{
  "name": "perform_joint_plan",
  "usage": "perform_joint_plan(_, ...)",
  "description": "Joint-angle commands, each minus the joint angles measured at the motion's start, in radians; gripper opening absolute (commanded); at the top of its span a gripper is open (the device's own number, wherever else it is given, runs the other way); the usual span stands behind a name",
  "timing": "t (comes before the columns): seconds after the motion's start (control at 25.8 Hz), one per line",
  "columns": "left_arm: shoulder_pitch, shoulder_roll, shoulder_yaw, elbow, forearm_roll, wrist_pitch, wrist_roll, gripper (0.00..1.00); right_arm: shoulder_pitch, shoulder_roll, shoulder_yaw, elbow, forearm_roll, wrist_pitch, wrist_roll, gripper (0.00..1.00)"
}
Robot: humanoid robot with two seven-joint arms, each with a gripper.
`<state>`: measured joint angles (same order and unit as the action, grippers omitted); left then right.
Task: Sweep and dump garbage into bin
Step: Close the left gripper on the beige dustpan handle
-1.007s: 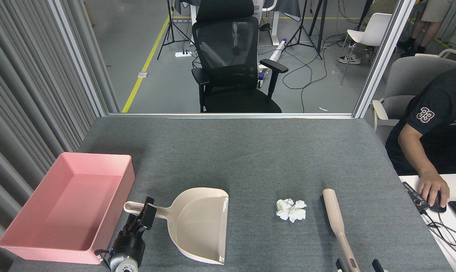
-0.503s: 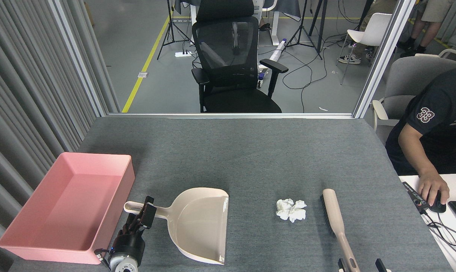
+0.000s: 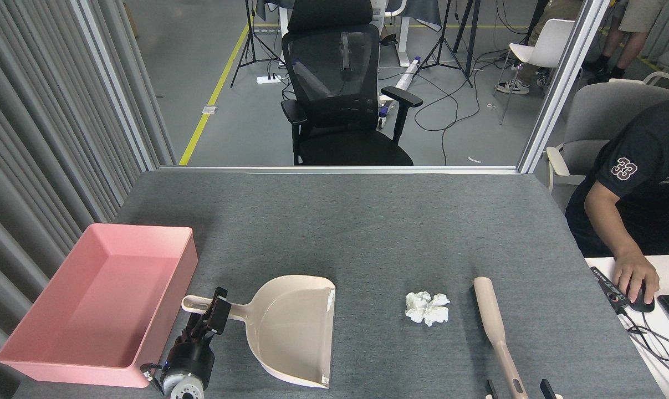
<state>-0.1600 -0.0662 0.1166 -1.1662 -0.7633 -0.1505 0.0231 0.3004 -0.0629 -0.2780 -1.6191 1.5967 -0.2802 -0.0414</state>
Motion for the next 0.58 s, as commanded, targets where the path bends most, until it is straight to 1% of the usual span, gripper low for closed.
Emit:
perform_joint_plan(0.0,-0.001,0.0,0.0,0.002,-0.001,0.002,0.0,1.0,-0.001,0.002,0.0,0.001,0.003,0.004,0.003,0.99)
perform_joint_plan(0.43,-0.001,0.0,0.0,0.008,-0.001,0.0,0.0,1.0,-0.003,0.0,0.0,-0.001,0.006,0.029,0.0,0.98)
perform_joint_plan(0.5,-0.001,0.0,0.0,0.008,-0.001,0.0,0.0,1.0,-0.003,0.0,0.0,0.001,0.006,0.029,0.0,0.96)
perform_joint_plan(0.54,0.001,0.0,0.0,0.008,-0.001,0.0,0.0,1.0,-0.003,0.0,0.0,0.001,0.006,0.029,0.0,0.93)
